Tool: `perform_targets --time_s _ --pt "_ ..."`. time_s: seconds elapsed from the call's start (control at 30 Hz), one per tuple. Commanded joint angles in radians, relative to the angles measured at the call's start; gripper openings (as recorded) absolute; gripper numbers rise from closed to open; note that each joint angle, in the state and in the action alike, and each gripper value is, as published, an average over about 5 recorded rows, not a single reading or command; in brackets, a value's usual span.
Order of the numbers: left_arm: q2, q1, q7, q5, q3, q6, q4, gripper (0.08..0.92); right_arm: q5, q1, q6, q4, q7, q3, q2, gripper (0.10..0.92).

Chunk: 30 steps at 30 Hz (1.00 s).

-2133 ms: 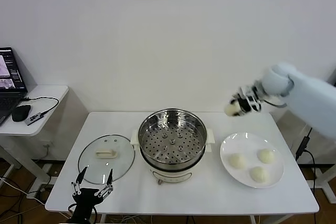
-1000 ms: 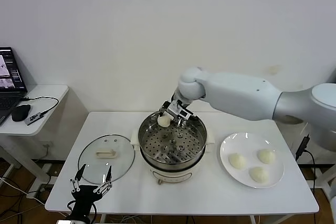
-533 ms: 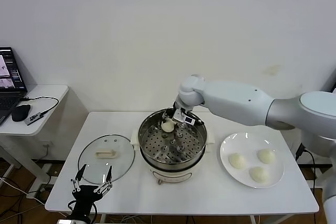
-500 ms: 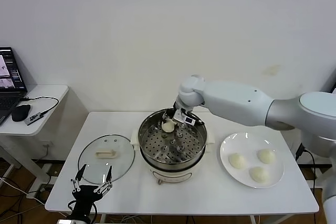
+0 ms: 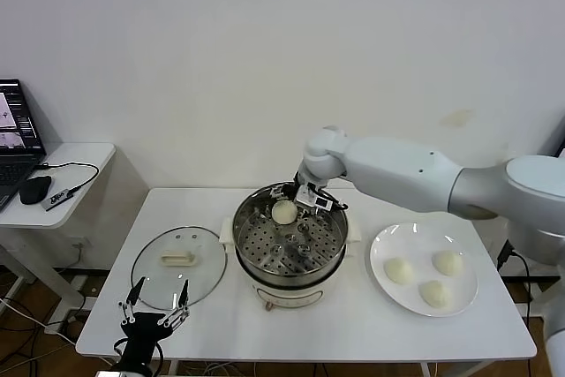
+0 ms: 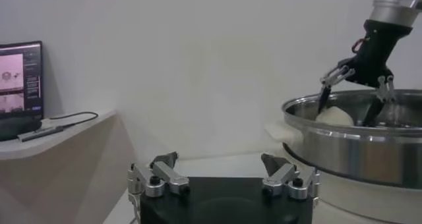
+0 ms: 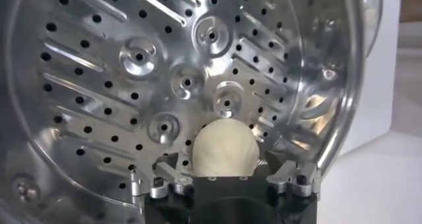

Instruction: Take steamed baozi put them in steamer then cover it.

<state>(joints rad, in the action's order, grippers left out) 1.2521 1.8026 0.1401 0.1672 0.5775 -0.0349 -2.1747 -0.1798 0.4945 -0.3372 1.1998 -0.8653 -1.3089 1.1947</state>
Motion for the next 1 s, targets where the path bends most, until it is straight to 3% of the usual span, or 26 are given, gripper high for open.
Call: perform_targets --time_s 0.03,0.23,0.43,0.7,1.0 --pt "-0.003 0.005 0.0 0.0 -0.001 0.002 -0.011 0.823 0.279 0.142 0.194 0.181 -0.095 -0.018 -0.133 0.822" --pt "-0.014 0.007 0.002 0.001 0.0 0.006 -0.021 0.823 0.371 0.221 0.461 0.356 -0.159 -0.014 -0.321 0.823" --pt "-0.033 0.001 0.003 0.009 0.008 0.02 -0.032 0.823 0.389 0.234 0.616 0.439 -0.19 -0.007 -0.521 0.823" --pt "-0.058 -0.001 0.003 0.019 0.022 0.024 -0.029 0.823 0.327 0.058 0.649 0.433 -0.21 0.126 -0.727 0.823" --pt "-0.062 -0.003 0.002 0.022 0.029 0.03 -0.024 0.823 0.208 -0.259 0.641 0.414 -0.204 0.336 -0.799 0.823"
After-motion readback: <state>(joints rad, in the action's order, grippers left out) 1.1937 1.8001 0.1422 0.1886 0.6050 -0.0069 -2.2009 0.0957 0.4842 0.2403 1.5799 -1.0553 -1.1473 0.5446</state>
